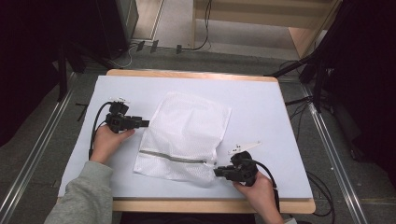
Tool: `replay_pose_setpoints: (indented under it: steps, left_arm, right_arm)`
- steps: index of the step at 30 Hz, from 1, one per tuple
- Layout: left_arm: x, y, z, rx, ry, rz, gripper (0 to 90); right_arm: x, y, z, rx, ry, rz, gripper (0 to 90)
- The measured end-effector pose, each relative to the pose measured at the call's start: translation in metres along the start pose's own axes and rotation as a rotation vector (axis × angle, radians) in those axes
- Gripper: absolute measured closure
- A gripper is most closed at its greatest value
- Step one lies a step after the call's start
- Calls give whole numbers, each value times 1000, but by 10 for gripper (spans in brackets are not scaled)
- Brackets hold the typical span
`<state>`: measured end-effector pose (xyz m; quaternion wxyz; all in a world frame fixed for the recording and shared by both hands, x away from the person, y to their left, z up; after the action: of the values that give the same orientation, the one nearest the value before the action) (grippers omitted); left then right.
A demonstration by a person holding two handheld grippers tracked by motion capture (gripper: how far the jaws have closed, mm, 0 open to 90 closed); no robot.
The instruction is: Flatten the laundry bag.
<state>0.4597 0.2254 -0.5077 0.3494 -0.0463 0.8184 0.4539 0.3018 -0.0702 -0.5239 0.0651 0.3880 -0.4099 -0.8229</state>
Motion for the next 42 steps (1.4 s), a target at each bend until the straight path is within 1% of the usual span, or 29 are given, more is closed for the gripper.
replay_pose_setpoints:
  steps: [1,2,3,5,9,10,13,14,16,17,18,19,20,21,22,23,24,25,26,27,29,32,35,37,39,40,42]
  left_arm:
    - [-2,-4,0,-2,-6,0,500]
    - [-4,-7,0,-3,-11,4,500]
    - [-5,-10,0,-4,-10,5,500]
    - [-8,-17,3,-10,-11,17,500]
    - [-12,-30,8,-41,-35,46,501]
    - [-12,-33,8,-42,-36,47,504]
    - [-14,-37,4,-25,-47,50,535]
    - [-13,-39,1,-5,-50,58,568]
    - [-13,-41,0,-28,-74,64,644]
    - [-12,-42,0,-31,-88,73,698]
    - [-12,-42,0,-36,-89,75,741]
    - [-12,-43,1,-47,-87,75,831]
    - [-12,-42,2,-46,-82,77,831]
    - [-12,-43,2,-28,-64,78,883]
    - [-12,-43,2,-28,-64,78,890]
    - [-12,-42,3,-16,-53,78,890]
    - [-13,-40,5,-16,-37,67,893]
    - [-13,-40,5,-16,-37,67,893]
    - [-14,-39,6,-17,-26,55,893]
    - [-15,-36,8,-20,-22,47,894]
    - [-18,-32,13,-43,-6,27,894]
    - [-18,-27,21,-60,27,6,894]
    - [-17,-23,28,-75,48,0,893]
    - [-15,-22,32,-93,65,4,893]
    - [-13,-20,38,-121,86,8,892]
    - [-12,-20,40,-128,96,14,892]
    - [-10,-20,40,-113,105,11,890]
  right_arm:
    - [0,2,-1,6,5,-6,793]
    - [-1,5,-3,20,12,-26,717]
    - [-1,5,-3,20,12,-26,717]
    - [-2,10,-5,31,11,-46,707]
    - [-4,17,-10,63,10,-81,671]
    - [-4,18,-12,73,12,-87,669]
    - [-5,19,-16,88,3,-98,660]
    - [-5,20,-18,92,-3,-102,657]
    - [-7,20,-21,101,-10,-116,649]
    - [-8,20,-23,105,-16,-121,649]
    - [-9,20,-25,106,-19,-123,649]
    - [-11,19,-28,113,-24,-124,649]
    - [-11,19,-28,113,-24,-124,649]
    - [-12,18,-30,116,-26,-126,649]
    - [-12,18,-30,116,-26,-126,649]
    - [-12,18,-30,116,-26,-123,649]
    - [-13,17,-30,115,-24,-127,649]
    - [-13,17,-30,115,-24,-127,649]
    - [-14,17,-30,115,-18,-126,649]
    - [-14,17,-30,115,-18,-126,649]
    - [-15,17,-32,120,-20,-128,648]
    - [-17,16,-34,125,-21,-133,649]
    - [-21,14,-38,139,-15,-138,650]
    - [-25,13,-41,144,-16,-149,650]
    - [-34,10,-48,146,-18,-168,652]
    - [-34,10,-48,146,-18,-168,652]
    - [-44,2,-59,163,-16,-171,653]
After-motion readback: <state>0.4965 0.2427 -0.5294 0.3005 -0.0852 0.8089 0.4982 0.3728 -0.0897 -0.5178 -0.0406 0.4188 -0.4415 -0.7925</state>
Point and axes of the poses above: each handheld gripper's, and its own axes: y roughly backward along the jaws, x roughly out of its underside, z roughly to its left, the point moved 10 cm from there along -y, roughly forward along the jaws, and after that the axes turned 1 degree about x, right-handed, at the moved point
